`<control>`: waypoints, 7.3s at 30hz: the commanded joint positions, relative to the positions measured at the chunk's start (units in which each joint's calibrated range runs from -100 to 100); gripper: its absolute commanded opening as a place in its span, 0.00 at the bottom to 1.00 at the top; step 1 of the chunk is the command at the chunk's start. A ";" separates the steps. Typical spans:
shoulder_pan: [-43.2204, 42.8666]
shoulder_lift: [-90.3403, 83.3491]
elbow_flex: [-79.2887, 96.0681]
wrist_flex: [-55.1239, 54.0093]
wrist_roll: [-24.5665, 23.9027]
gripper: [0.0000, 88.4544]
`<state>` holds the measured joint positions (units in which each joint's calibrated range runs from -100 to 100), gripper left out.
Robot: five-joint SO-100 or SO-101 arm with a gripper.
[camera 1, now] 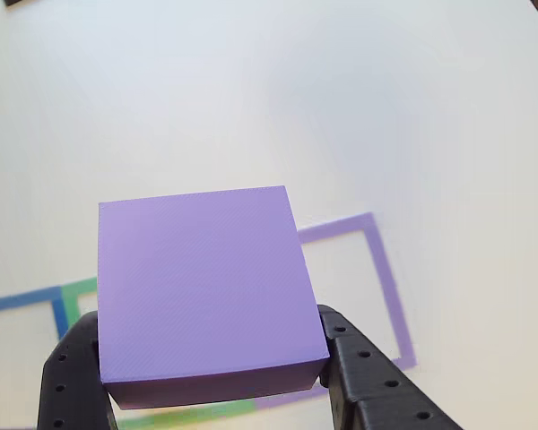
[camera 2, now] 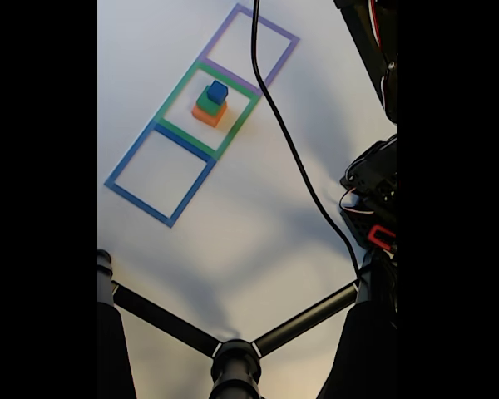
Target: Tower of hanoi
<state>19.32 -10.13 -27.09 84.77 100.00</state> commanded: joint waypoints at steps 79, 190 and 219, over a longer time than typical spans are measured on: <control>-41.47 12.53 96.64 -123.42 0.00 0.16; 3.97 -27.05 13.41 11.51 0.00 0.07; 2.75 -54.53 91.46 -49.12 0.00 0.42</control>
<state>23.61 -62.84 59.33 44.82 100.00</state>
